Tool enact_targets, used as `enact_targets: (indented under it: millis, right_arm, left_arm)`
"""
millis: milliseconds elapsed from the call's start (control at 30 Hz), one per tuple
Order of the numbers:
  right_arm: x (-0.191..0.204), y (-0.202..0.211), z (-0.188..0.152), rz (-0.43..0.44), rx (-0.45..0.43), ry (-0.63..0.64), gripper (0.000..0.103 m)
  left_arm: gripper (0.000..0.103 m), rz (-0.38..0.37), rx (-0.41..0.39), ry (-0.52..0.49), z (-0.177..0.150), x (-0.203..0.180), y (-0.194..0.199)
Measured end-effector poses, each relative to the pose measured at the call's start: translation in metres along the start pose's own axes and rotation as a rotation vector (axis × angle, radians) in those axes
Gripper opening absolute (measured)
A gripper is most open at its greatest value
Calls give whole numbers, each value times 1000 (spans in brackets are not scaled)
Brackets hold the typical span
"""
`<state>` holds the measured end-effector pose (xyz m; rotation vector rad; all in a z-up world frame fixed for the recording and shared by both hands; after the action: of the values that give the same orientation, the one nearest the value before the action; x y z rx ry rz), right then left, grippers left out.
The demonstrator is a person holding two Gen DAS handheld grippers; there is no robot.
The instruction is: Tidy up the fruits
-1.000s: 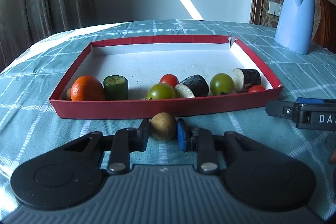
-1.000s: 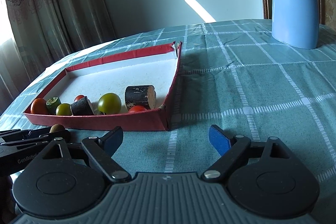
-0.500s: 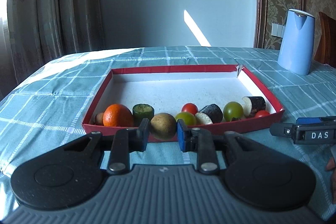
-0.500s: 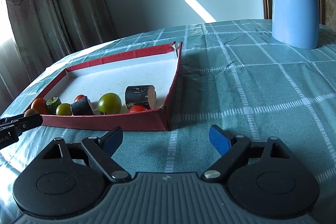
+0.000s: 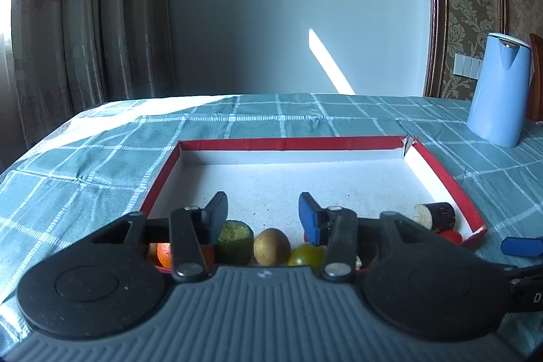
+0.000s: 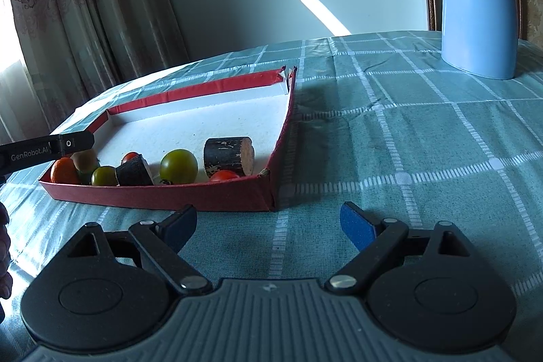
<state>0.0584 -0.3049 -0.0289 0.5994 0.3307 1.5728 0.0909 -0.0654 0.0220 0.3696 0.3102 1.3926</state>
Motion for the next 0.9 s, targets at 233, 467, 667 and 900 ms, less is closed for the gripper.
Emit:
enact_targets:
  millis: [233, 467, 667, 900]
  right_arm:
    - [1, 0, 0, 3, -1, -2, 93]
    - [0, 0, 0, 11, -4, -9, 93]
    - [-3, 1, 0, 18, -10, -23, 93]
    - [-2, 5, -1, -19, -30, -23, 93]
  left_arm:
    - [81, 20, -6, 19, -10, 7, 21]
    - [97, 73, 57, 36, -41, 17, 39]
    - [103, 77, 79, 96, -53, 31, 48]
    - [103, 80, 72, 144, -55, 39, 51]
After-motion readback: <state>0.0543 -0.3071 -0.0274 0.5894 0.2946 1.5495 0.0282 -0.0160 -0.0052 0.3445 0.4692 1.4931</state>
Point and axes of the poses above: each gripper's, at about its wrist camera, not at the fingertips, and y roughly against the way its jaws point, x to its left, z to its top, the point moved 1 cm from there along -y, roughly the way its jaws point, and after that the axes turned 2 degrees about -z, right-handed, at the moved point
